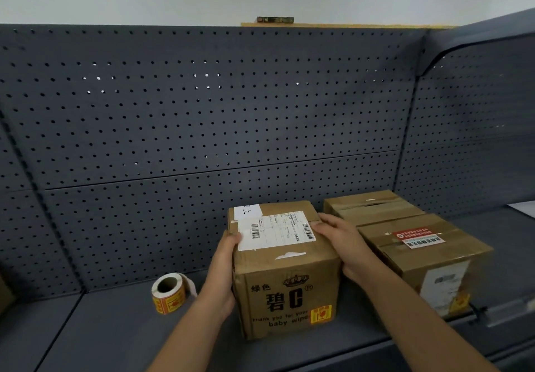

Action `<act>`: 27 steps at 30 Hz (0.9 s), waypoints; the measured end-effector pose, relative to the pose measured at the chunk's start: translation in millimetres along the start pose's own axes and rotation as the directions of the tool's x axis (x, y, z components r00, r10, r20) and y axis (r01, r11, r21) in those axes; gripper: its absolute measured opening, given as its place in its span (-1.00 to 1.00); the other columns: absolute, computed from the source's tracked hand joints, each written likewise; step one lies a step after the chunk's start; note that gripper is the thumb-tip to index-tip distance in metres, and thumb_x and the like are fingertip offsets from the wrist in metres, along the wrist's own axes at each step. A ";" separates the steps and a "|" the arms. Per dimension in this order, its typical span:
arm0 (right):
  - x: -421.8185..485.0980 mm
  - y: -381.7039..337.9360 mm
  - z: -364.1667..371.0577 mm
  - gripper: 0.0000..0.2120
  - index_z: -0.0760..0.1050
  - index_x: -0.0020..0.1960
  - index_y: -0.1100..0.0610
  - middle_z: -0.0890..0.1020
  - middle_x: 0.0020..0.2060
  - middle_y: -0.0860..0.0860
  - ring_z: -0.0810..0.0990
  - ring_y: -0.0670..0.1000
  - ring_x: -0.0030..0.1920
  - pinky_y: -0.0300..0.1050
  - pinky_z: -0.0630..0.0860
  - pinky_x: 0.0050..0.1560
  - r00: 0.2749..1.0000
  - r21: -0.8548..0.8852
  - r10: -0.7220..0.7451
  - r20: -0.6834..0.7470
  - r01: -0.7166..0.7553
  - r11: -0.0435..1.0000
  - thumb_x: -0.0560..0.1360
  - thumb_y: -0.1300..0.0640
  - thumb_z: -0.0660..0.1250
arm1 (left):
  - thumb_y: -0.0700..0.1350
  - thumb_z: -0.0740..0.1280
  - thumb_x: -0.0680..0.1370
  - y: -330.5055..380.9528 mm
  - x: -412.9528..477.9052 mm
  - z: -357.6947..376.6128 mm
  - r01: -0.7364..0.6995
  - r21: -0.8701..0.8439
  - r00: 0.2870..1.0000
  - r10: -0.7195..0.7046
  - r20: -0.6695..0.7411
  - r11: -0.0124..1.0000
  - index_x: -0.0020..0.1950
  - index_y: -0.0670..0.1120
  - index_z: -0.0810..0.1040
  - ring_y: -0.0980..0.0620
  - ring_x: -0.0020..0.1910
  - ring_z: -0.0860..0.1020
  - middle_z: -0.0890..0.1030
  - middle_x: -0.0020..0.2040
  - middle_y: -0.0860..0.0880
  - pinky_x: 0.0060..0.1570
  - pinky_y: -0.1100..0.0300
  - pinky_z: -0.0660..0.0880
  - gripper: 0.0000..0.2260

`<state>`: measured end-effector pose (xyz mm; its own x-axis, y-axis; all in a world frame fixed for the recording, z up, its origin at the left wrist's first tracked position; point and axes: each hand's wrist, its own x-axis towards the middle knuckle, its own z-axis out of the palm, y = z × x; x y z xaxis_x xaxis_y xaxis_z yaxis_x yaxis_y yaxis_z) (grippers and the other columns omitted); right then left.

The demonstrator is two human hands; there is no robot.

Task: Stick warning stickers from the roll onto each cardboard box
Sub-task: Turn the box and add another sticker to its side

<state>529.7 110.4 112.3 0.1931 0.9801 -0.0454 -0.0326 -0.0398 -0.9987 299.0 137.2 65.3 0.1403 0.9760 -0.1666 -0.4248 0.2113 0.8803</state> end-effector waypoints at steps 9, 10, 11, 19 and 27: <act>17.6 -9.5 -36.0 -0.58 0.47 0.49 0.10 0.57 0.39 0.00 0.50 -0.10 0.26 -0.23 0.46 0.24 0.965 -0.503 -0.243 -0.099 0.162 0.849 0.65 0.12 0.35 | 0.01 0.26 0.67 -16.0 18.4 45.3 -0.087 0.115 0.996 0.085 0.020 0.990 0.37 0.10 0.54 -0.15 0.18 0.69 0.73 0.19 -0.05 0.30 -0.24 0.55 -0.73; 19.6 -8.7 -38.4 -0.62 0.50 0.46 0.09 0.61 0.35 -0.01 0.50 -0.12 0.21 -0.26 0.44 0.20 0.956 -0.573 -0.276 -0.102 0.171 0.802 0.65 0.12 0.34 | 0.01 0.25 0.68 -18.7 21.1 48.3 -0.096 0.134 0.995 0.095 0.015 0.986 0.39 0.11 0.53 -0.14 0.18 0.69 0.73 0.20 -0.04 0.29 -0.24 0.56 -0.72; 21.1 -7.3 -39.8 -0.67 0.55 0.42 0.08 0.64 0.30 -0.01 0.52 -0.13 0.18 -0.26 0.45 0.19 0.945 -0.637 -0.310 -0.100 0.179 0.750 0.66 0.14 0.33 | 0.01 0.26 0.68 -21.1 23.3 51.4 -0.105 0.149 0.994 0.105 0.006 0.983 0.42 0.11 0.52 -0.12 0.18 0.70 0.72 0.21 -0.03 0.29 -0.23 0.56 -0.70; 30.2 9.4 -38.5 -0.81 0.66 0.00 0.09 0.65 -0.13 -0.03 0.56 -0.06 -0.05 -0.07 0.62 -0.06 0.892 -0.845 -0.451 0.011 0.250 0.473 0.65 0.12 0.27 | -0.02 0.27 0.70 -28.1 28.4 63.7 -0.164 0.198 0.979 0.183 -0.084 0.966 0.38 0.16 0.56 -0.02 0.13 0.71 0.73 0.18 0.04 0.21 -0.09 0.61 -0.73; 32.1 17.3 -42.7 -0.81 0.61 0.17 0.01 0.63 -0.02 -0.08 0.54 -0.09 0.02 -0.08 0.60 0.02 0.883 -0.873 -0.469 0.008 0.235 0.427 0.67 0.05 0.24 | 0.03 0.35 0.66 -16.6 19.6 59.8 -0.218 0.456 0.954 0.288 -0.088 0.863 0.41 0.03 0.51 0.11 0.13 0.64 0.65 0.19 0.08 0.03 0.19 0.57 -0.68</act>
<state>577.2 132.9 92.5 0.1783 0.8857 0.4286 0.8875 0.0433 -0.4587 362.3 149.7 74.0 -0.0672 0.9962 0.0554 0.0107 -0.0548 0.9984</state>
